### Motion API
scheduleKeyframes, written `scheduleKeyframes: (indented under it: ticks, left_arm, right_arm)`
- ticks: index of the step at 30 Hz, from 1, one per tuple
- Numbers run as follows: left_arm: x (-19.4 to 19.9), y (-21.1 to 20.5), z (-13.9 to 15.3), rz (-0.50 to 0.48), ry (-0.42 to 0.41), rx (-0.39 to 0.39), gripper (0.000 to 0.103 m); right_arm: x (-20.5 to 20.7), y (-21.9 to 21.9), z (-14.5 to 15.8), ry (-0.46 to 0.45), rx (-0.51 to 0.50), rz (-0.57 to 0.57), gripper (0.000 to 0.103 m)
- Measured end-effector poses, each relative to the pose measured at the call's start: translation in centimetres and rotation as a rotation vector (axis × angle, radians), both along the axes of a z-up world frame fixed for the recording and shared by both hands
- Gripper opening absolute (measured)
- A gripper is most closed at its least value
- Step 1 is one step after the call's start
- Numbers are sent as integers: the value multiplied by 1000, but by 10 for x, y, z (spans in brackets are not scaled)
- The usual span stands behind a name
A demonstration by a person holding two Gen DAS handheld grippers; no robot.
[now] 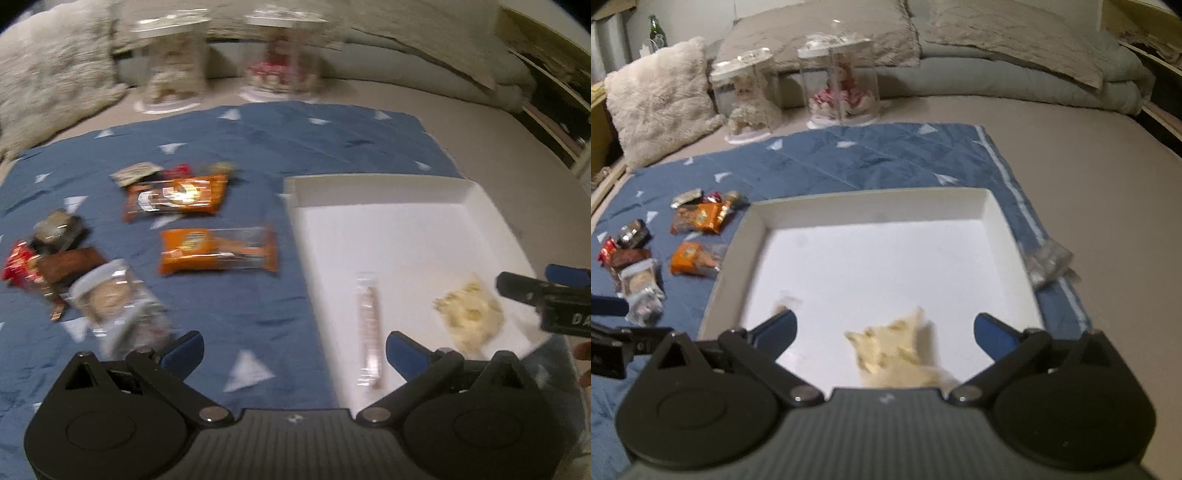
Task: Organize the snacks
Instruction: 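Grasp the round cookie bag with the left tool while the right tool grasps a clear packet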
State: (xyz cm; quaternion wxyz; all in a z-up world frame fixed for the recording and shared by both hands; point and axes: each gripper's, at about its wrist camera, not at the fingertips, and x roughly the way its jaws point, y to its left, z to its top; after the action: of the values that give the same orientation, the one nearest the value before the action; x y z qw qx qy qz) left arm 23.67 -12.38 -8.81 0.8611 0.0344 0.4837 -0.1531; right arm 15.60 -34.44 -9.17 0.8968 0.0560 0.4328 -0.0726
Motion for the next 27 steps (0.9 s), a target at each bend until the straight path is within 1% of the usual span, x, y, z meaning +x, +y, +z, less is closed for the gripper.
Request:
scheduleKeyframes:
  ticks: [6, 13, 15, 19, 23, 25, 27]
  left_arm:
    - [11, 55, -3, 105, -2, 19, 103]
    - [21, 109, -1, 232, -23, -6, 103]
    - [23, 122, -2, 265, -26, -3, 103]
    - [33, 149, -4, 348, -32, -25, 103]
    - [43, 172, -8, 448, -28, -83, 103]
    - [49, 179, -12, 493, -14, -129, 103]
    - [54, 184, -18, 527, 8, -195, 103]
  right_arm:
    - [24, 37, -2, -18, 14, 49, 103]
    - [55, 87, -5, -29, 48, 121, 103]
    - [65, 103, -8, -25, 58, 143, 103]
    - [82, 138, -14, -23, 56, 210, 103]
    - [92, 168, -23, -22, 68, 270, 103]
    - [95, 181, -29, -20, 80, 297, 103]
    - [100, 194, -36, -11, 83, 329, 103]
